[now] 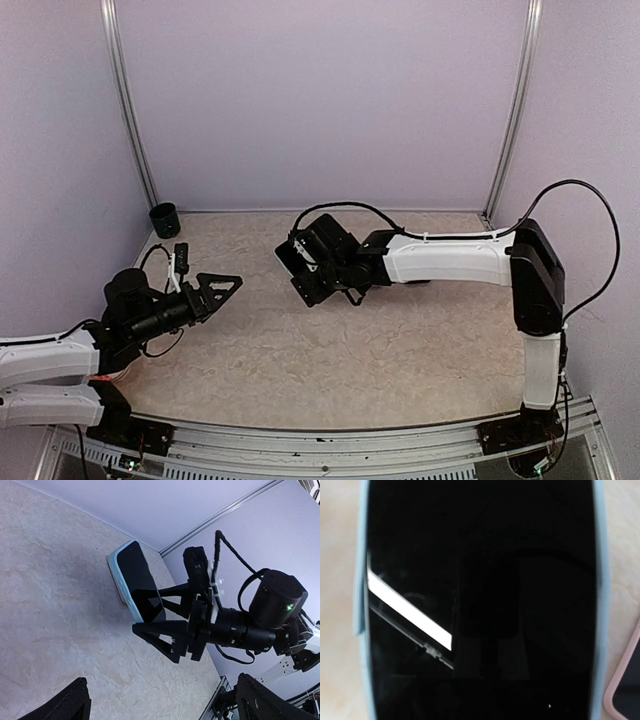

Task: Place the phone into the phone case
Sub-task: Place the phone with the phone case at the center of the board.

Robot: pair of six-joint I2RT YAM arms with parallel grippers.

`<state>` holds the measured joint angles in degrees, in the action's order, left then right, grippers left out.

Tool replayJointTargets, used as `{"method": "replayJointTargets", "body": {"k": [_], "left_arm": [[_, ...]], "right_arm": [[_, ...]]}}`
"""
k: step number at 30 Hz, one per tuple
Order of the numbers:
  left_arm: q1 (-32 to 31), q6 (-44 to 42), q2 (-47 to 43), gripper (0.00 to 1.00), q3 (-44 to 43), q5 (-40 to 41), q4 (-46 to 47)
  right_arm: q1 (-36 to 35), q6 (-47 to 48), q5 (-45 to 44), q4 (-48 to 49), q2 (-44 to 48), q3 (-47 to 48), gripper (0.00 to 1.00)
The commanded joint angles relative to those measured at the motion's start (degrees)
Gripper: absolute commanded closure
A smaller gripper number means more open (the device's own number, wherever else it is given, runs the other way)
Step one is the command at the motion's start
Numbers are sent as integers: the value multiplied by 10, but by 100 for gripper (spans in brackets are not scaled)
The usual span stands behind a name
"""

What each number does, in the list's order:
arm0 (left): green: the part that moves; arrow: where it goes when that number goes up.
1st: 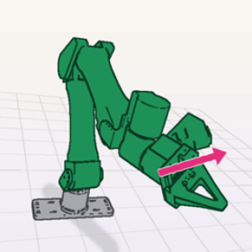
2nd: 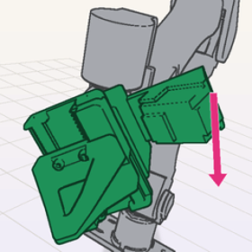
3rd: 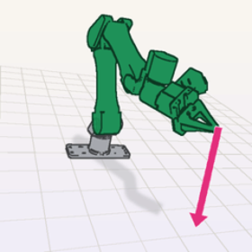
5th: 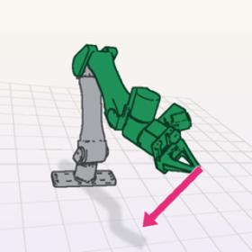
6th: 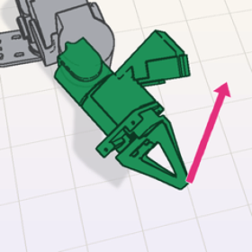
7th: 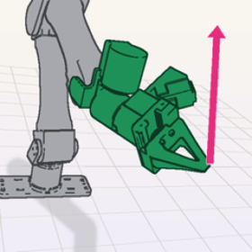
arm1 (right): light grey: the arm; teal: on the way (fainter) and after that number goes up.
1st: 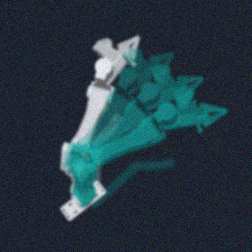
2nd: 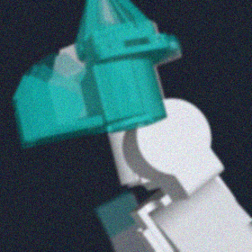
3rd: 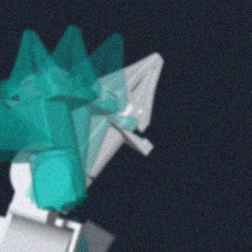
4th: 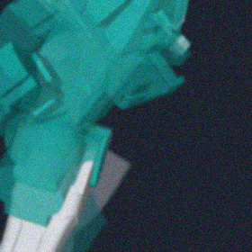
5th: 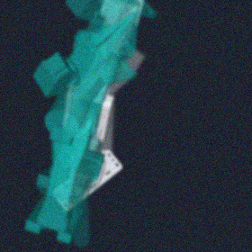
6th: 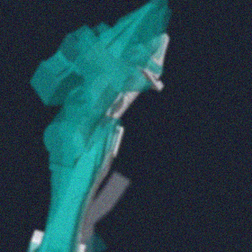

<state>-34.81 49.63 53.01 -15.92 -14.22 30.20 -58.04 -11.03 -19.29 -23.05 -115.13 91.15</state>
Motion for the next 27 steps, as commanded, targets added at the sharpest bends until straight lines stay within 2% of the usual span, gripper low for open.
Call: {"method": "replayJointTargets", "body": {"k": [1,7,15,21,27], "left_arm": [[3,-13,-21,1,11,21,-25],[3,-16,-36,1,18,23,-34],[5,-20,-52,1,26,25,-42],[9,-22,-66,1,30,22,-49],[16,-26,-72,1,31,21,-53]], "right_arm": [[18,-102,-50,7,-55,79,55],[46,-189,-40,9,-137,155,56],[64,-281,-49,-44,-263,308,55],[72,-331,-63,-47,-303,339,54],[75,-344,-77,-58,-320,354,51]]}}
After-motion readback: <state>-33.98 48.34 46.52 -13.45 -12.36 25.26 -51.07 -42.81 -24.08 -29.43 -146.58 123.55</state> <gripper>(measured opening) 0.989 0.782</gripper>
